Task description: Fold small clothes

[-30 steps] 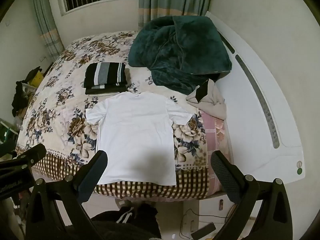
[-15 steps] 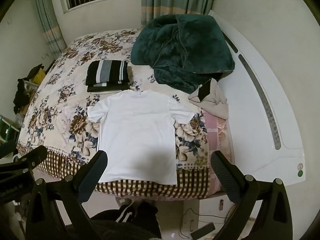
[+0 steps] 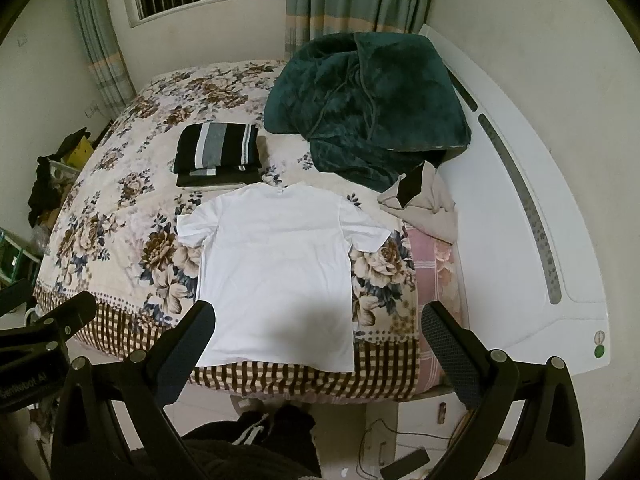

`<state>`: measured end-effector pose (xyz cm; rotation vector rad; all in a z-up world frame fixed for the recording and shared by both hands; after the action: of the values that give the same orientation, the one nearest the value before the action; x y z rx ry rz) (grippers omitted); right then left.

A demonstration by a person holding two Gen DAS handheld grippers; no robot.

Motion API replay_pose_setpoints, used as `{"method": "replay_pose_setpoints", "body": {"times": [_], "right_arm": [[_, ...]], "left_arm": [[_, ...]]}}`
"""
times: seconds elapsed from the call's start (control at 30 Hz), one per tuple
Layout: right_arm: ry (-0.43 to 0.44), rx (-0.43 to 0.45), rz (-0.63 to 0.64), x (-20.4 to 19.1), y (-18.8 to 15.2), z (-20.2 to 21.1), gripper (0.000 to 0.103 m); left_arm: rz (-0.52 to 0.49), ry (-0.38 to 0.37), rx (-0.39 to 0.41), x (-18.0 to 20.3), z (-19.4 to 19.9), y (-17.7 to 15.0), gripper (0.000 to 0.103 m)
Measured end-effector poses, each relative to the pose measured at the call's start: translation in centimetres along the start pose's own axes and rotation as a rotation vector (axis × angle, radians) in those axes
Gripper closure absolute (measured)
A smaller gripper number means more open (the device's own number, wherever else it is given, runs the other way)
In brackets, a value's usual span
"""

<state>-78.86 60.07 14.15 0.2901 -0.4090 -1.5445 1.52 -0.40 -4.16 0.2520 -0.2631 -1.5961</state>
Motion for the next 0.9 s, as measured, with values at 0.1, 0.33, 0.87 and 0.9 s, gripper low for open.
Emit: {"method": "replay_pose_setpoints", "body": {"times": [0.1, 0.33, 0.87, 0.9], "right_arm": [[0.001, 0.002, -0.002, 0.0, -0.1, 0.2, 0.0], [-0.002, 0.009, 0.003, -0.2, 0.0, 0.9, 0.0], [-0.004, 0.019, 0.01, 0.7, 0.9, 2.2, 0.0], [-0.004, 0.018, 0.011, 0.6, 1.0, 2.3, 0.0]], "left_arm": [[-0.002, 0.002, 0.004, -0.1, 0.1, 0.2, 0.0], [0.002, -0.001, 0.01, -0.2, 0.6, 0.7, 0.0], [0.007, 0.004, 0.021, 0.6, 1.5, 1.8, 0.0], [0.009, 0.003, 0.023, 0.7, 1.6, 2.0, 0.0]]}}
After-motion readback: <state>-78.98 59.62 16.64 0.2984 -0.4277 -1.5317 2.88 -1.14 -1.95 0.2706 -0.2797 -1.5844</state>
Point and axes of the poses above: each gripper's, at about its wrist camera, not at the fingertips, and z roughly against the way its jaws point, x to its right, y to its top, the point moved 5 cm from there along -z, roughly the way its jaws point, and after that the axes turned 4 degrees about -x, right-handed, at the moved point
